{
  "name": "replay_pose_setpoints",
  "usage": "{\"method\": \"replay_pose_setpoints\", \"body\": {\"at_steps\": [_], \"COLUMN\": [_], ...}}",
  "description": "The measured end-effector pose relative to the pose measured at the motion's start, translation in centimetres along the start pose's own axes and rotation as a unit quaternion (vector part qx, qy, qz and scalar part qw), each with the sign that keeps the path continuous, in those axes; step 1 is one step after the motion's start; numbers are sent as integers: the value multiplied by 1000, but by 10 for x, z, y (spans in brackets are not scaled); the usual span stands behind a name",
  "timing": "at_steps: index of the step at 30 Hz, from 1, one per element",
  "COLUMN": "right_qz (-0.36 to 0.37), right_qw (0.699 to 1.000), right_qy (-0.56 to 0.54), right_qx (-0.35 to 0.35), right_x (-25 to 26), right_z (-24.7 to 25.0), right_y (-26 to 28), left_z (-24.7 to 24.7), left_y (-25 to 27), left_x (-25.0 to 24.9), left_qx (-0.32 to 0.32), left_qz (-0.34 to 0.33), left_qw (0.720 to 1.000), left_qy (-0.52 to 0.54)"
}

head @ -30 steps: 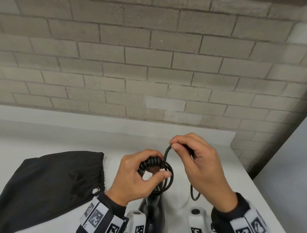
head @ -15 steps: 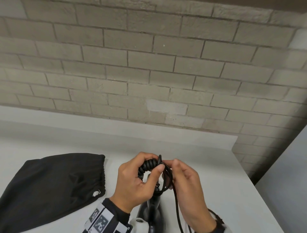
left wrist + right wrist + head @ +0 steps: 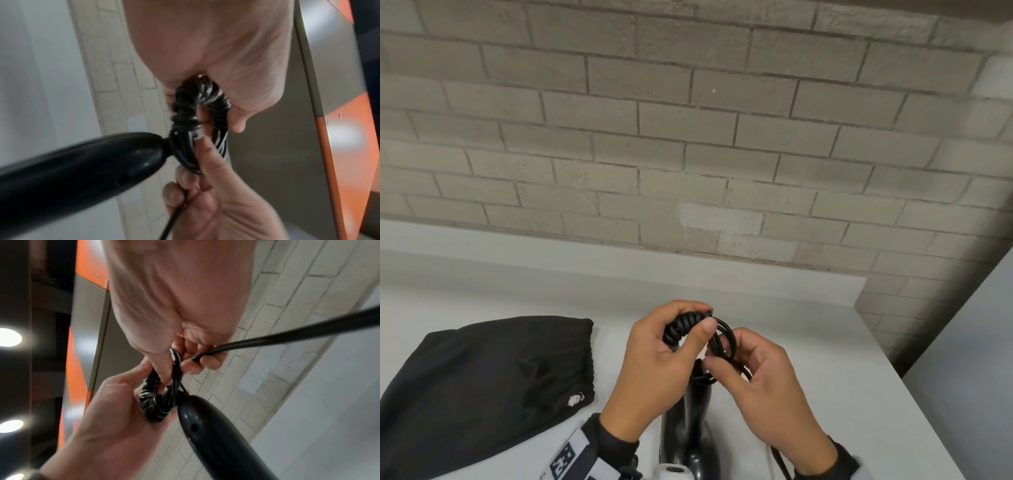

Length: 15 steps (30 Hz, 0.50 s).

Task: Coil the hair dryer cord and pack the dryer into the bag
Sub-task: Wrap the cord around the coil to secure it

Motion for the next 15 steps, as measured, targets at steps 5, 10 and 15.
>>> {"method": "replay_pose_setpoints", "body": {"at_steps": [5,10,15], "right_qz": [117,259,232], "right_qw": [968,905,916], "right_qy": [187,237,236], "right_qx": [-121,-239,-225], "right_x": [-4,-10,-10], "right_z": [-5,-22,-33], "right_y": [1,8,8], "left_z": [-2,-4,-4], "left_y": [-2,-2,-1], "left_x": [0,0,2], "left_qx": [-44,-65,-98], "left_qz": [31,42,34], "left_qw": [998,996,993], "left_qy": [26,45,57]}}
Point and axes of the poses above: each hand's wrist, its own y-axis away from the middle knuckle, its own z-axis out of the back of the hand, x = y × z, the point moved 2 cm from there along -y, towards the middle knuckle
